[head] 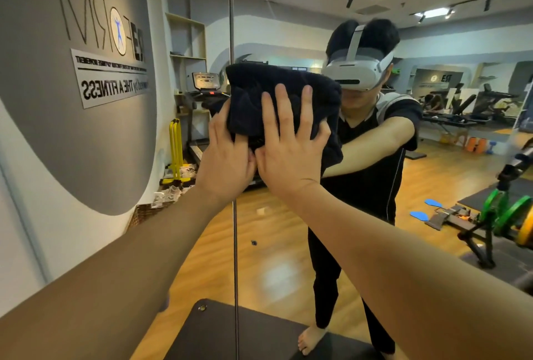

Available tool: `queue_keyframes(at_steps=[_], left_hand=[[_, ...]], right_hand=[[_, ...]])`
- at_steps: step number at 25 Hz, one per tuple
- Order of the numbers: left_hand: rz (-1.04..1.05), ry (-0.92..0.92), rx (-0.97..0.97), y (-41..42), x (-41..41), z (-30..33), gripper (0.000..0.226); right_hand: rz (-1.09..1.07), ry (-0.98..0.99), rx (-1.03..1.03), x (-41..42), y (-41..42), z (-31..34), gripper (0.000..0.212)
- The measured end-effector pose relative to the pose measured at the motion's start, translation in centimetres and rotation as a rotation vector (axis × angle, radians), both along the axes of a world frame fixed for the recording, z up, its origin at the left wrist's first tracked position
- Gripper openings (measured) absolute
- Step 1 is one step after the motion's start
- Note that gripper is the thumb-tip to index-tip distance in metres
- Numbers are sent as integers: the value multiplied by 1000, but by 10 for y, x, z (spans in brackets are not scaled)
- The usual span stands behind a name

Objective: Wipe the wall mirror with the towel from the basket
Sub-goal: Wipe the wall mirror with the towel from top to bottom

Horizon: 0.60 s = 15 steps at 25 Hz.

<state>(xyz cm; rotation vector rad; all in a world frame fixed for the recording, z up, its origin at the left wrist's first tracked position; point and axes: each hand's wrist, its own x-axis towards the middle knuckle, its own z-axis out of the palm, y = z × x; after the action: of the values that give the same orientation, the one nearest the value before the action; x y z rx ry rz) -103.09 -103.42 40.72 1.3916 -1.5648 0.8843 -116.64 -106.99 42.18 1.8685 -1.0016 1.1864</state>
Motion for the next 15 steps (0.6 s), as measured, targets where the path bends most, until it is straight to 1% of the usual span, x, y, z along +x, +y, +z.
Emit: queue_keyframes(at_steps=[2, 5, 6, 7, 10, 13, 15], left_hand=[[1, 16, 41, 2, -4, -19, 82], [95, -38, 172, 3, -19, -49, 70], [96, -42, 211, 4, -29, -60, 69], [85, -57, 241, 5, -42, -70, 69], [21, -188, 250, 10, -92, -101, 71], [-84, -150, 323, 8, -147, -120, 78], [-126, -206, 308, -1, -191, -120, 78]], right_hand=[[43, 5, -12, -3, 0, -20, 71], [81, 44, -8, -22, -1, -55, 72], [88, 63, -4, -34, -2, -67, 73], [92, 83, 1, -48, -3, -78, 75], [63, 145, 11, -104, -4, -109, 81], [6, 194, 40, -175, -6, -129, 91], [-29, 186, 43, -225, -6, -128, 90]])
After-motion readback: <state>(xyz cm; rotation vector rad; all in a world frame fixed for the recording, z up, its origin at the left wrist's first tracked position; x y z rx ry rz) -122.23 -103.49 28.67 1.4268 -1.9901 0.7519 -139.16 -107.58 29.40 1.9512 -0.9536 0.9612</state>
